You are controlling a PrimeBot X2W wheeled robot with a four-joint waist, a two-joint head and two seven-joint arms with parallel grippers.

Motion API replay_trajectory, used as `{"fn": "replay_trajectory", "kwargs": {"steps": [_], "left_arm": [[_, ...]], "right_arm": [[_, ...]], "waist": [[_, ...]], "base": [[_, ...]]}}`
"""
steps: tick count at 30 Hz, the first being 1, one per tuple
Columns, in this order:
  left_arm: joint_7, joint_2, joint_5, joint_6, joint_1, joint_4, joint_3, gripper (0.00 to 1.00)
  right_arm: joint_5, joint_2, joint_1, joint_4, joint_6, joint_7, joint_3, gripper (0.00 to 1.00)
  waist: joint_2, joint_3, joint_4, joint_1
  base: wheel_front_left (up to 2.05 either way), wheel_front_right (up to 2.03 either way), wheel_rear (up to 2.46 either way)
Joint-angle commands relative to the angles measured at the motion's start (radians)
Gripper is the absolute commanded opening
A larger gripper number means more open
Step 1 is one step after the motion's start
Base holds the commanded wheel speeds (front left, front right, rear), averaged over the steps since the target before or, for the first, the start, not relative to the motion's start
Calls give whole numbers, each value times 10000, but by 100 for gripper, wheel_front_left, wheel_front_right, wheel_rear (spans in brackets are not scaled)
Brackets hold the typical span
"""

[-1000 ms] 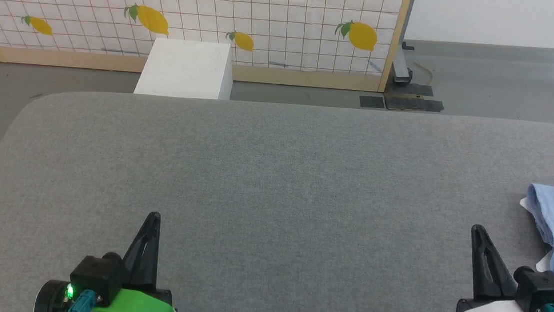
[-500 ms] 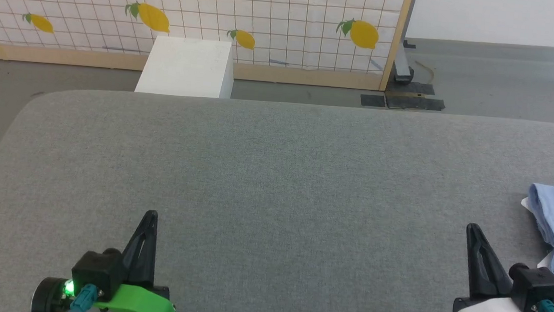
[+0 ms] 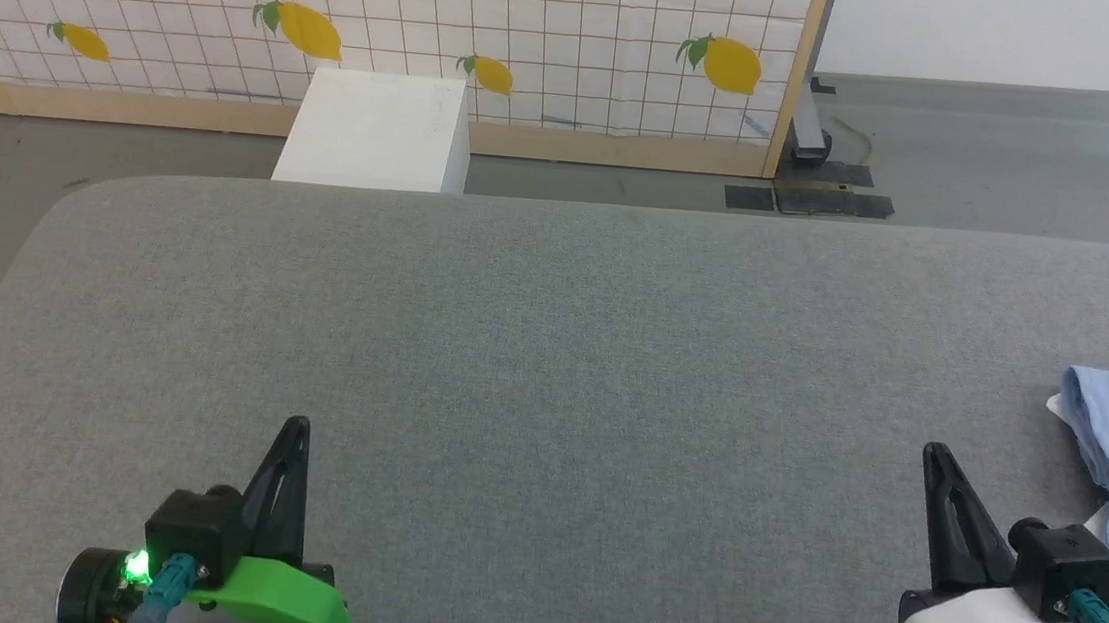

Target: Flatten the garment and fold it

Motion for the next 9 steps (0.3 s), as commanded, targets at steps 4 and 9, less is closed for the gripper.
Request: {"fn": "replay_trajectory", "kwargs": {"steps": [4,9], "left_arm": [[134,-54,128,63,-246,32,58,0],[233,-60,190,86,-290,47,93,0]], "right_arm": [[-6,10,-144,-125,-9,112,78,0],[-6,10,-158,-175,-10,207,126,0]], "waist": [[0,13,9,0],[0,27,19,0]], "base": [[0,0,0],[0,0,0]]}}
